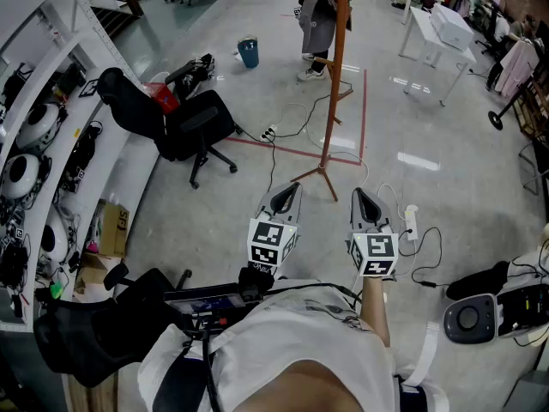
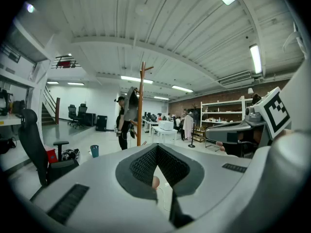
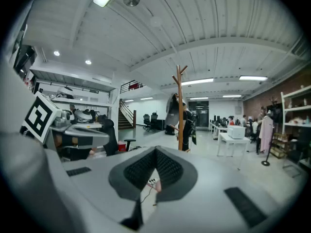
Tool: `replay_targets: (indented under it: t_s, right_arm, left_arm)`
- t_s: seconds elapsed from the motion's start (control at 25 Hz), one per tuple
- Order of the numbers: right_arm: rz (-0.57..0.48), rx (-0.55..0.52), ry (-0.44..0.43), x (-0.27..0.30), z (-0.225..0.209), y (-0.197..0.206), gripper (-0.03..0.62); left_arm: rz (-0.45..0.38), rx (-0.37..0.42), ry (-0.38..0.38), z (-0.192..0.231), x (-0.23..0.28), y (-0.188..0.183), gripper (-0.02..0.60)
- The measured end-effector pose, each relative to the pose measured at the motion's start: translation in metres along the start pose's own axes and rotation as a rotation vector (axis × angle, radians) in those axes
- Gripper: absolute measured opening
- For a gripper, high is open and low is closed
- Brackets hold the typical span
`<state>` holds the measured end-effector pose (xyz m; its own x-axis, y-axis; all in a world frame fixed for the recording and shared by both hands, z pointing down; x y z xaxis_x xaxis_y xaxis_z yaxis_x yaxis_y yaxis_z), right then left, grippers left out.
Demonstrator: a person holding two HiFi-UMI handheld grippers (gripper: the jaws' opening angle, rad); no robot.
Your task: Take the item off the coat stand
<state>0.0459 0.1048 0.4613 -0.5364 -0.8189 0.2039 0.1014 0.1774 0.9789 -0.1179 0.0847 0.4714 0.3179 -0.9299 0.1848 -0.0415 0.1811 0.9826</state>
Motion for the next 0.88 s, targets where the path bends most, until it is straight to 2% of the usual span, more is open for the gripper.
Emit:
replay_targets:
  t_s: [0.88]
  right_arm:
    - [0.006, 0.046, 0.035, -0.0014, -0.0096, 0.0072, 0.005]
  left_arm:
    - [0.005, -0.009, -0.018, -0.0003, 0.0001, -0.0003, 0.005]
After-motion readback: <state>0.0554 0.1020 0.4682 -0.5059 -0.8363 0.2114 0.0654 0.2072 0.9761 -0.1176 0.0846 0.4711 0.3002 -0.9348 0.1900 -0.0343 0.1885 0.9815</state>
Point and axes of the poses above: the fingertips, and each gripper's own axes: x forward along the fingers, z to its left, y out of its underside, the point moved 3 cm from there along -x, backward along the fingers, and after that the axes turned 13 degrees about -y, right-handed, at the moved point
